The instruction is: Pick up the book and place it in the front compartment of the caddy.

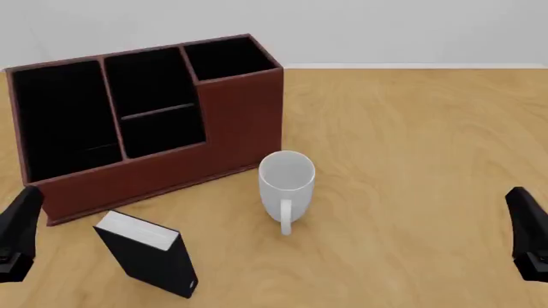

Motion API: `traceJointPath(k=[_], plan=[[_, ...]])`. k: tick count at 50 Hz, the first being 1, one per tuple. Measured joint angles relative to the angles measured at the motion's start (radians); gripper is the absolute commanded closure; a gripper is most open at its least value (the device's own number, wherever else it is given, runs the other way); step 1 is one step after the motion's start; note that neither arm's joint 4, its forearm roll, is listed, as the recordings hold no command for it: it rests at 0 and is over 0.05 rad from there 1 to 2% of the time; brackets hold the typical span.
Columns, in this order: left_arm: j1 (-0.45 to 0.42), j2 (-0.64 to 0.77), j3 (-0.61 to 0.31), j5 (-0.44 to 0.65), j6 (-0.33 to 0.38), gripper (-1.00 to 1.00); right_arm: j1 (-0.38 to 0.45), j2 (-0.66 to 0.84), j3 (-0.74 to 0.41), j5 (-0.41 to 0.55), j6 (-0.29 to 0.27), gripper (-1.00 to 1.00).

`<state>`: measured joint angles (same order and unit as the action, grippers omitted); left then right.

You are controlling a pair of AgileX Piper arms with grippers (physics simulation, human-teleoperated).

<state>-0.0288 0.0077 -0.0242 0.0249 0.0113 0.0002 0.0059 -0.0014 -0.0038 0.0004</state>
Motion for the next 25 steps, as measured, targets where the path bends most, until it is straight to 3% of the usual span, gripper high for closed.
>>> traceJointPath(k=[16, 25], plan=[[-0.015, 0.017, 0.017, -0.048, -0.019, -1.0, 0.0, -0.003, -0.009, 0.012, 0.002, -1.0], [-0.04, 0.1, 0.015, -0.146, -0.012, -1.0, 0.0, -0.003, -0.017, 0.021, 0.003, -1.0]])
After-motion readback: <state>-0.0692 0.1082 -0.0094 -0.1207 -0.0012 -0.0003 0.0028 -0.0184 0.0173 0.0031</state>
